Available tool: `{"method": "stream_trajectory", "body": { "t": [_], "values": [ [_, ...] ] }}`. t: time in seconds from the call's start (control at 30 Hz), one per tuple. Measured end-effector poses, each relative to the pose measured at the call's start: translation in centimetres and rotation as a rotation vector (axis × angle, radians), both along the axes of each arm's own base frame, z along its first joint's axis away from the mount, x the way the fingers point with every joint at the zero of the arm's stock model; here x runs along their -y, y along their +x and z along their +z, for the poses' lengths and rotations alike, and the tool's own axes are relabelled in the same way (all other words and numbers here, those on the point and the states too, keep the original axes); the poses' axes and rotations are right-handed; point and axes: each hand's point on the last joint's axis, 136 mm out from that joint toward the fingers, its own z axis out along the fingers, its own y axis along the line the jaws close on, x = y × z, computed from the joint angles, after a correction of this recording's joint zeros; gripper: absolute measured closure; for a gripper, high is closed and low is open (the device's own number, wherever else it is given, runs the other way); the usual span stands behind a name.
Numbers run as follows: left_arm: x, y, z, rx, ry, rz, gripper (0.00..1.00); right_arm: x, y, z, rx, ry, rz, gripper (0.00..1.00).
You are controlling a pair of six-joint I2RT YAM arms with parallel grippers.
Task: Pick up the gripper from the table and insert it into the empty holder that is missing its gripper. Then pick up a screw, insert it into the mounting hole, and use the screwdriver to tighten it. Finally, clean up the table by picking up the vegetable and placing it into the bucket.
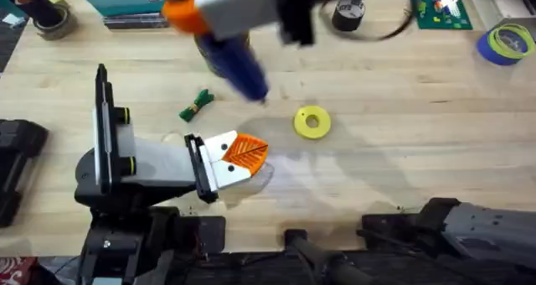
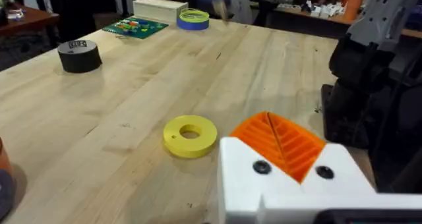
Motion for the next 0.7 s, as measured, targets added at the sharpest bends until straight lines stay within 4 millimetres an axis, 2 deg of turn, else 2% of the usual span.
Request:
{"method": "stream_trajectory", "body": {
  "t": [0.1, 0.2, 0.33, 0.5, 0.57, 0.7],
  "values": [
    [0.0, 0.0, 0.0, 0.0, 0.0, 0.0, 0.997, 2.0, 1.7, 0.7, 0.093, -0.092, -0.109, 0.978],
    [0.0, 0.0, 0.0, 0.0, 0.0, 0.0, 0.996, 4.7, 4.0, -0.7, 0.182, -0.237, -0.239, 0.978],
    [0.0, 0.0, 0.0, 0.0, 0.0, 0.0, 0.997, 9.7, 6.6, -5.1, 0.249, -0.536, -0.372, 0.978],
    [0.0, 0.0, 0.0, 0.0, 0.0, 0.0, 0.996, 15.4, 8.7, -9.8, 0.221, -0.828, -0.421, 0.979],
    [0.0, 0.0, 0.0, 0.0, 0.0, 0.0, 0.996, 16.9, 9.4, -11.7, 0.187, -0.913, -0.415, 0.979],
    [0.0, 0.0, 0.0, 0.0, 0.0, 0.0, 0.996, 18.8, 12.2, -14.9, 0.139, -0.987, -0.437, 0.979]
  ]
}}
